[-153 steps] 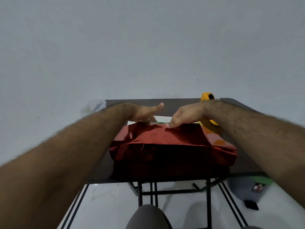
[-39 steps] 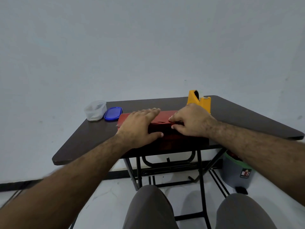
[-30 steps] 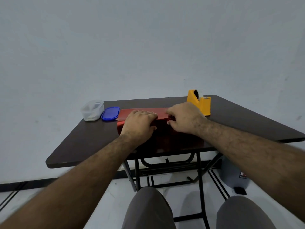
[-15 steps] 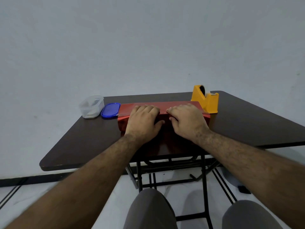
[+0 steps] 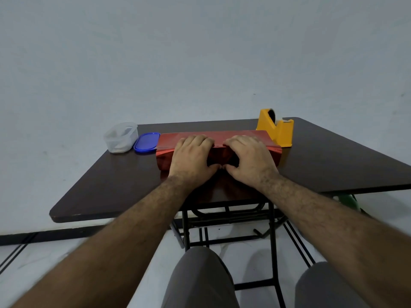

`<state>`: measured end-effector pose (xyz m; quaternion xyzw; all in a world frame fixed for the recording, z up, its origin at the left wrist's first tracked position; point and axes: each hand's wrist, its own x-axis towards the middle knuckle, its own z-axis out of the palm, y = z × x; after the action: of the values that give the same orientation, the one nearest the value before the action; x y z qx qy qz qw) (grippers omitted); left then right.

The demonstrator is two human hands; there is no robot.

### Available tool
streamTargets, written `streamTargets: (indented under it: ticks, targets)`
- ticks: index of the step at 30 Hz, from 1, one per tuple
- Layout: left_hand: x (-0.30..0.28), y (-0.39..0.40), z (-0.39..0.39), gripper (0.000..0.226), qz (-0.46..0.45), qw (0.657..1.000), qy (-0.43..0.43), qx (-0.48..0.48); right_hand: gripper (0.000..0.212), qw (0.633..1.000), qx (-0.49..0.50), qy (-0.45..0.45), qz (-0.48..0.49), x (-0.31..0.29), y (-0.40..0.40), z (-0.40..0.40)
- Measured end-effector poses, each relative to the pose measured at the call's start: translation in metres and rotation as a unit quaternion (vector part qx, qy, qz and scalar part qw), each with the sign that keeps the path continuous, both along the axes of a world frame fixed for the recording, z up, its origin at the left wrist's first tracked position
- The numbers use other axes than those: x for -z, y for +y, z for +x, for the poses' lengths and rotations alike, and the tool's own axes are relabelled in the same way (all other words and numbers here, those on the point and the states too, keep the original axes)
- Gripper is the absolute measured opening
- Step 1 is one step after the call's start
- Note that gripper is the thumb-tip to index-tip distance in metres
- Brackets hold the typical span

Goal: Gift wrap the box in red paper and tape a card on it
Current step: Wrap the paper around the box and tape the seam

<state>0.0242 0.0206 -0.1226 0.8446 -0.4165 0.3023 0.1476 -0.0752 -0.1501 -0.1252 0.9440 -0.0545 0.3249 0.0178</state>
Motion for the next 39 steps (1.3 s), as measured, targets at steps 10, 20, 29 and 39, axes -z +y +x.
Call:
streamTargets:
  ticks: [10,20,29,39]
  targets:
    - [0.000,0.001,0.000,0.064,-0.023,1.000,0.003,0.011,0.070,0.999,0.002,-0.033,-0.009,0.001,0.002,-0.001]
    - [-0.002,-0.001,0.001,0.063,-0.018,1.000,0.000,0.018,0.044,0.995,0.036,-0.092,-0.017,-0.050,-0.037,0.013]
    - [0.000,0.000,0.005,0.060,-0.026,0.999,0.006,0.025,0.057,0.897,0.351,0.042,0.265,-0.110,-0.138,0.042]
    - [0.004,-0.006,0.011,0.062,-0.034,0.999,-0.017,0.017,0.033,0.825,0.363,0.162,0.402,-0.119,-0.176,0.032]
